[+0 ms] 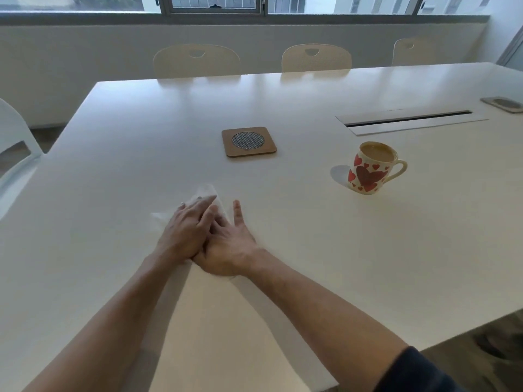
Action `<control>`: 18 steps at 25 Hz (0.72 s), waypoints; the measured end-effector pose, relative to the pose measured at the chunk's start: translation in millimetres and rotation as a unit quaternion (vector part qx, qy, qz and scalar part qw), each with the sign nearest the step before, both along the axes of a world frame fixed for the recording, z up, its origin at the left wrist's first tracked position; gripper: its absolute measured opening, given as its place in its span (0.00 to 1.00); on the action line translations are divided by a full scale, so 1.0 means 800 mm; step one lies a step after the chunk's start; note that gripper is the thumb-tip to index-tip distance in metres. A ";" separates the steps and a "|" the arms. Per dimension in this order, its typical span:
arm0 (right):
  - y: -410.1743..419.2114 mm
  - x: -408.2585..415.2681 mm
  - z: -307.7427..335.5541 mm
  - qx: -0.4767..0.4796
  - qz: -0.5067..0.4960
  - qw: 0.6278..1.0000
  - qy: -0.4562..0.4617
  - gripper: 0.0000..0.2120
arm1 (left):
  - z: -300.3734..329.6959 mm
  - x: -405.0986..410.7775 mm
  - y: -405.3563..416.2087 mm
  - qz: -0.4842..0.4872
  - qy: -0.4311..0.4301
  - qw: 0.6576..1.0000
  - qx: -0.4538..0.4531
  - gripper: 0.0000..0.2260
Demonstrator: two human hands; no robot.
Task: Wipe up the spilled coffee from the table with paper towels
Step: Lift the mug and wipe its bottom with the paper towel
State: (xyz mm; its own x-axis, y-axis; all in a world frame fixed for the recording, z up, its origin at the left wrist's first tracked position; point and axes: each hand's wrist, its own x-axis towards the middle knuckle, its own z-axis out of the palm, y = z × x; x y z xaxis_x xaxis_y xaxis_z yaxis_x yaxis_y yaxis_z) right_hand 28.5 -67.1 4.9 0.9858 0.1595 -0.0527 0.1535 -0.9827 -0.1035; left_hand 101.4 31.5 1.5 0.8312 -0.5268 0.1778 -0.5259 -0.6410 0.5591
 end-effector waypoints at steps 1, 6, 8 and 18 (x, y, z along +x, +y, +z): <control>-0.002 -0.007 -0.001 -0.001 0.011 1.000 -0.010 0.36 | -0.001 -0.003 0.001 -0.011 0.014 0.999 0.046 0.21; -0.025 -0.047 -0.001 0.030 0.052 0.998 -0.011 0.34 | -0.003 -0.037 -0.008 -0.005 0.032 0.991 0.127 0.28; -0.047 -0.068 0.006 0.047 0.072 0.996 0.015 0.33 | -0.002 -0.049 -0.013 0.002 0.026 0.987 0.157 0.33; -0.232 -0.176 0.036 0.241 -0.035 0.966 -0.087 0.18 | -0.002 -0.081 -0.112 0.038 0.014 0.966 0.255 0.43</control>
